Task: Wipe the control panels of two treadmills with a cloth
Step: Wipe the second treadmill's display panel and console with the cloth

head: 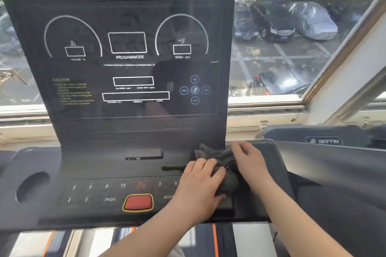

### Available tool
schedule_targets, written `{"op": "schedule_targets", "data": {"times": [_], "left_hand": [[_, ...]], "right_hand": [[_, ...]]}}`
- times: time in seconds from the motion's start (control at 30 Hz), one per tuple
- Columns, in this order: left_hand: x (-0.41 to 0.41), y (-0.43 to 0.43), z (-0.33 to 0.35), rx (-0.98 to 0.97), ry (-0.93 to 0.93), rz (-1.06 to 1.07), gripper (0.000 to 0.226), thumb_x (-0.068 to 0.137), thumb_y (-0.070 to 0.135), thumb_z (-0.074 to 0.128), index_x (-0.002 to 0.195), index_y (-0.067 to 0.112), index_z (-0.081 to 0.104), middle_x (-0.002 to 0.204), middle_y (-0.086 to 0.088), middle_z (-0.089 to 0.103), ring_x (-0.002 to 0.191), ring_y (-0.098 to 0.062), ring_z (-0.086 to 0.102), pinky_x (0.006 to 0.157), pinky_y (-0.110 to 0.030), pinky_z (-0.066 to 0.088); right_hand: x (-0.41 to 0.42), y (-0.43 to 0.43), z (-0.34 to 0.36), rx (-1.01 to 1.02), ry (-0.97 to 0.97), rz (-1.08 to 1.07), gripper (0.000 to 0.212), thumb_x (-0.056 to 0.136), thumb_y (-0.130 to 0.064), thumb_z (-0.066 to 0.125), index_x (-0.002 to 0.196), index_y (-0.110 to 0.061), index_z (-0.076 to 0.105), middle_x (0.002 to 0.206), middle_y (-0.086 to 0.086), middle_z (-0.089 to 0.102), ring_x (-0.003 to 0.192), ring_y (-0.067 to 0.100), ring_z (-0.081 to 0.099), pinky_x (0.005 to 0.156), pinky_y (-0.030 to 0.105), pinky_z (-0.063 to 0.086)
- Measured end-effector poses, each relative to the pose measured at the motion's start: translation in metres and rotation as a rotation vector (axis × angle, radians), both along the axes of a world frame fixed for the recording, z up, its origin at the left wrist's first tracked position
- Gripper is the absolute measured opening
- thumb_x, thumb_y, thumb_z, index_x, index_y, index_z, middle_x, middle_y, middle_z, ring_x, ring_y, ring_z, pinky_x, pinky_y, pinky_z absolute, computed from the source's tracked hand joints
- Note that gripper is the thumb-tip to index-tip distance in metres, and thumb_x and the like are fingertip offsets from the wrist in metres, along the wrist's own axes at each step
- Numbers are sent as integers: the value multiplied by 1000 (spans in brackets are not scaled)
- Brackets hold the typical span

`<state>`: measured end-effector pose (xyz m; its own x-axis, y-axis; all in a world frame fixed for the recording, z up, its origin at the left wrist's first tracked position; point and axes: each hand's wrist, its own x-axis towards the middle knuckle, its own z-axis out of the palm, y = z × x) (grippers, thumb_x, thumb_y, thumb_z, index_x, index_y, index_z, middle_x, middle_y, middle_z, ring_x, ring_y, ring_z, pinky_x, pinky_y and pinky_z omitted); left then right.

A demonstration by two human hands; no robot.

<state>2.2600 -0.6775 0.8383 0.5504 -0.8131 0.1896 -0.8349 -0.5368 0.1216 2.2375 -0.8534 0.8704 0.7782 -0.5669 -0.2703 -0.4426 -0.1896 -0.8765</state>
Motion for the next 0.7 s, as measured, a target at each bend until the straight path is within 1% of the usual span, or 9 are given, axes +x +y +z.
{"op": "schedule_targets", "data": {"times": [0.1,0.2,0.27,0.37,0.47,0.53,0.6,0.67,0.7], "left_hand": [[33,-2,2,-4,-188,17,60,71,32,81,127,21,63,132,-5,62,108,-31,61,89,-45,51],[68,-6,8,-65,-324,85,54,77,15,75,130,16,63,133,-8,61,104,-32,61,85,-44,48],[69,-12,4,-99,-297,126,53,77,15,77,129,14,64,135,-8,61,103,-33,60,81,-43,50],[39,-25,-6,-144,-76,203,54,73,26,82,123,16,66,136,-6,61,103,-32,59,76,-43,56],[11,-29,-9,-120,71,123,48,77,44,74,118,20,65,127,0,61,100,-27,59,74,-39,57],[6,-23,-4,-104,125,65,47,79,50,67,117,22,62,121,1,60,101,-26,58,75,-38,56],[19,-16,0,-70,40,10,47,77,49,69,116,23,63,116,0,61,99,-27,58,71,-39,53],[43,-11,1,-26,-130,23,45,77,38,74,118,21,65,120,-2,63,97,-29,59,70,-40,47],[55,-9,2,-18,-189,53,45,77,31,76,120,20,65,124,-3,63,98,-31,59,71,-41,45]], "right_hand": [[4,5,-7,120,34,-39,40,110,-41,35,100,-29,71,109,-6,70,100,4,60,90,35,45],[8,4,-5,192,52,-53,50,111,-49,26,118,-28,70,115,-10,66,102,0,55,97,32,40],[11,1,-4,225,76,-53,54,111,-51,23,122,-27,69,112,-10,65,100,1,55,95,32,39],[14,-2,-1,308,133,-70,63,108,-60,21,121,-23,71,108,-4,70,100,10,61,89,32,43],[13,-5,1,341,164,-80,62,105,-65,26,110,-26,73,110,-1,75,106,14,66,95,35,45],[11,-6,0,315,168,-50,61,105,-66,26,108,-30,75,110,-2,76,108,16,68,103,39,48],[10,-6,-2,277,153,-29,59,104,-64,27,106,-31,76,109,-3,77,107,16,68,105,41,50],[8,-6,1,238,155,12,51,109,-54,26,100,-32,71,107,-7,71,100,9,62,92,33,48],[8,-5,3,221,151,42,45,110,-50,27,102,-34,68,111,-9,67,100,4,57,88,31,45]]}}
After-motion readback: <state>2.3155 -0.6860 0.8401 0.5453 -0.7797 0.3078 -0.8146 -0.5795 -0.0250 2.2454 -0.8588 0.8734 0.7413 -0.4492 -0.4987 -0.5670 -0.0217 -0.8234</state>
